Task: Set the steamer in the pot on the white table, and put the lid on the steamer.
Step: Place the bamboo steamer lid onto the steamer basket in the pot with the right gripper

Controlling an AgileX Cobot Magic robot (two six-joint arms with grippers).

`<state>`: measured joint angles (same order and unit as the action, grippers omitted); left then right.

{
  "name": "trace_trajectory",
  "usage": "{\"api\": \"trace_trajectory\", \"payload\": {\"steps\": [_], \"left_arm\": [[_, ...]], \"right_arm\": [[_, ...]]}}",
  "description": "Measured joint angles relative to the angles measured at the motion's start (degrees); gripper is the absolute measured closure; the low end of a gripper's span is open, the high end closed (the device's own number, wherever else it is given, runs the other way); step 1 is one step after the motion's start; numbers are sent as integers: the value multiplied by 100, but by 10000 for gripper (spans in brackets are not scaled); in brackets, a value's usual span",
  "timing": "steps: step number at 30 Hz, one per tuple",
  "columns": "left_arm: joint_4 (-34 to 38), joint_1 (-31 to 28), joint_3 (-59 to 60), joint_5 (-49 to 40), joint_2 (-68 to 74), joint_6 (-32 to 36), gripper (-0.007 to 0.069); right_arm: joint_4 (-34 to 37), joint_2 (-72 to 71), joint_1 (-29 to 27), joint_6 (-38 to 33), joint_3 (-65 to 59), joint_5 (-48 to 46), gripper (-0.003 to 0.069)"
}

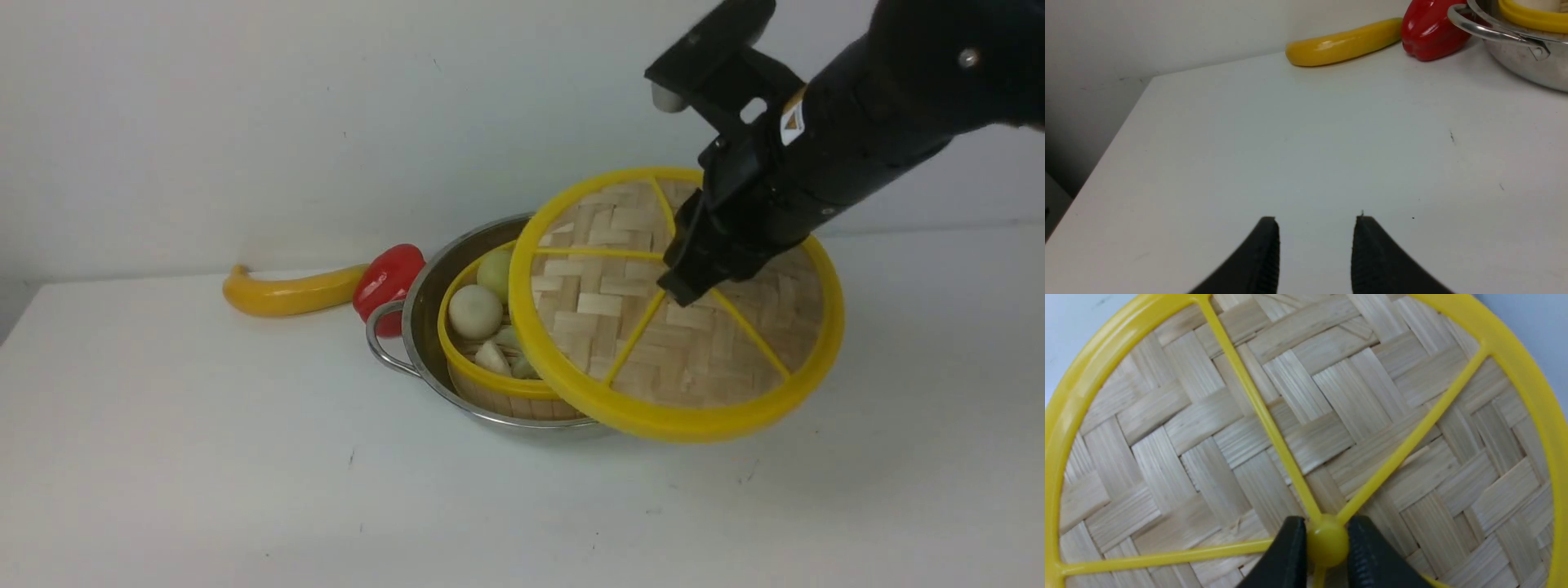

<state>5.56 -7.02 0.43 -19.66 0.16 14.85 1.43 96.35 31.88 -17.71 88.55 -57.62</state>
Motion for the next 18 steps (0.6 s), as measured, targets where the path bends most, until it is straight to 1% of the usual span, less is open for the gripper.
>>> {"api": "trace_trajectory", "payload": {"steps": [5, 11, 18], "left_arm": [[0, 0, 0, 0, 0, -11, 383], [0, 0, 0, 0, 0, -11, 383], [6, 0, 0, 0, 0, -11, 383]], "right_arm": [[83, 426, 0, -113, 745, 68, 517], [635, 962, 0, -385, 1613, -12, 517], [723, 1422, 0, -517, 1884, -19, 517]]}}
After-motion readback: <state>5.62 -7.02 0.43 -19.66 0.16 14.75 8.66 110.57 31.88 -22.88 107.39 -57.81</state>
